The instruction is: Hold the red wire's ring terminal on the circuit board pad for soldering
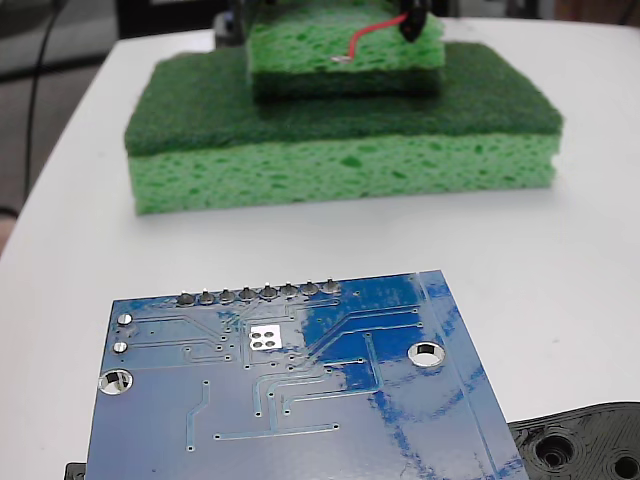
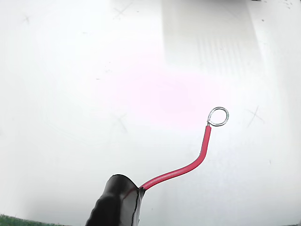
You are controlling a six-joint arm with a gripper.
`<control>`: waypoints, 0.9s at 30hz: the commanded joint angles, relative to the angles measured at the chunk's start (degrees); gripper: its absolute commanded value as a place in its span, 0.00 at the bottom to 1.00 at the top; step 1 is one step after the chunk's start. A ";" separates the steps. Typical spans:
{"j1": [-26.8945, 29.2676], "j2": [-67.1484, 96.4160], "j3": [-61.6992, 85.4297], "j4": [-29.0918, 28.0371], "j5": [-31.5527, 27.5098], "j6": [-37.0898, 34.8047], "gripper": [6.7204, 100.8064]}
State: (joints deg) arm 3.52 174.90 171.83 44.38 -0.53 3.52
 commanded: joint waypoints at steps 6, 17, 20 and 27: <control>0.35 0.09 -0.18 -0.18 -0.18 -0.09 0.99; 0.97 0.09 -0.18 -0.18 0.18 0.44 0.99; 0.97 0.09 -0.26 -0.18 0.35 0.53 0.99; 4.22 0.09 -0.26 -0.18 -2.20 0.62 0.99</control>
State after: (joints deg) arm 7.38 174.90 171.91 44.38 -0.88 4.13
